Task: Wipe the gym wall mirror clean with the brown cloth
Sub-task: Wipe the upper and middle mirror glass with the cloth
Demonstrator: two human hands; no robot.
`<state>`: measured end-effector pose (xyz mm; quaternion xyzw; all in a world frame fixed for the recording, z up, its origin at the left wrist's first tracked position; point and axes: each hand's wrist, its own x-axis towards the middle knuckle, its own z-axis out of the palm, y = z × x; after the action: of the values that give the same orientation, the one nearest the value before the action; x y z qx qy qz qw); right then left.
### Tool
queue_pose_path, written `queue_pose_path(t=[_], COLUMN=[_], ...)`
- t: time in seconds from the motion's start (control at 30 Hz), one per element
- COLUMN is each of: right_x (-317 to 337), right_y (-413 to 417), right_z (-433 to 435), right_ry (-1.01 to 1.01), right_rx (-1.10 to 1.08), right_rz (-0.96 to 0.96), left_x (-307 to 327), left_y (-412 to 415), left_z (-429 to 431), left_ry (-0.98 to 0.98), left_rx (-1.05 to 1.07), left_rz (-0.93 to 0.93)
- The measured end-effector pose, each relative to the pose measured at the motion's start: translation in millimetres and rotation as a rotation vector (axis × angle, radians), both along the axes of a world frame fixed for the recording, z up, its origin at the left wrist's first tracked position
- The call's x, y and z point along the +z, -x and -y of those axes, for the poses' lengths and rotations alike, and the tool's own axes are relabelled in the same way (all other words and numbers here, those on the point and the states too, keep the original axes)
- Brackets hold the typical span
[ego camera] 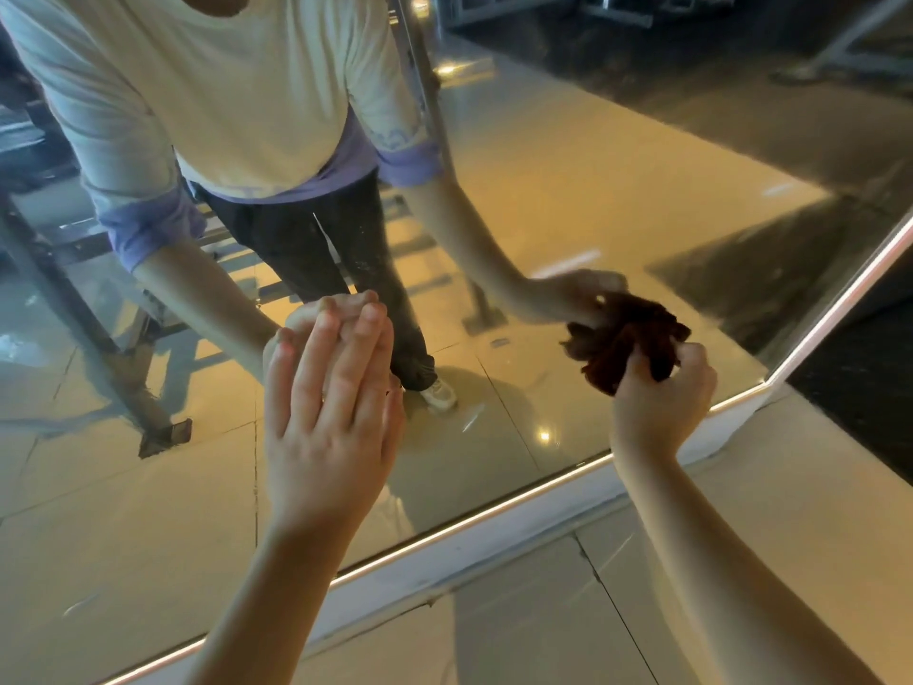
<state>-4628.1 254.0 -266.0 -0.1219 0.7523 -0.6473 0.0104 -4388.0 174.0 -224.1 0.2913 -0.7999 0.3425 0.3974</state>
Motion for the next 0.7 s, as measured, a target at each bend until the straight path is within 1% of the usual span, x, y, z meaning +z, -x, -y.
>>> queue_pose_path(t=[0.07, 0.17, 0.23, 0.3, 0.33, 0.4, 0.43, 0.5, 0.6, 0.7], right_x=[-8.0, -5.7, -1.9, -6.0, -10.1, -14.3, -12.9, -2.9, 13.2, 10.2], right_y=[-7.6, -23.0, -17.9, -8.7, -7.8, -16.9, -24.3, -37.0, -44.0, -54.9], right_z=[-3.0, -4.4, -3.3, -2.0, -2.0, -4.0, -5.1, -5.5, -4.5, -9.2], right_ry=[-0.044, -0.011, 0.018, 0.014, -0.005, -0.032, -0.032, 0.029, 0.214, 0.264], right_rx=[0.055, 0.143, 0.122, 0.065, 0.048, 0.063, 0.097, 0.171, 0.214, 0.273], right_rz=[0.048, -0.035, -0.052, 0.000, 0.056, 0.149, 0.145, 0.068, -0.002, -0.092], left_x=[-0.9, -0.2, 0.2, 0.0, -0.2, -0.9, -1.0, -0.7, -0.6, -0.5], left_y=[0.3, 0.1, 0.0, 0.4, 0.5, 1.0, 1.1, 0.7, -0.3, -0.6], left_z=[0.0, 0.6, 0.1, -0.6, -0.5, -0.2, -0.1, 0.4, 0.5, 0.7], left_ry=[0.004, 0.000, -0.006, -0.011, -0.011, -0.010, -0.008, -0.002, -0.008, -0.001], left_rx=[0.001, 0.005, 0.003, 0.004, 0.007, 0.008, 0.008, 0.010, 0.004, 0.001], left_rz=[-0.006, -0.009, -0.006, -0.002, -0.001, -0.006, -0.010, -0.012, -0.005, -0.003])
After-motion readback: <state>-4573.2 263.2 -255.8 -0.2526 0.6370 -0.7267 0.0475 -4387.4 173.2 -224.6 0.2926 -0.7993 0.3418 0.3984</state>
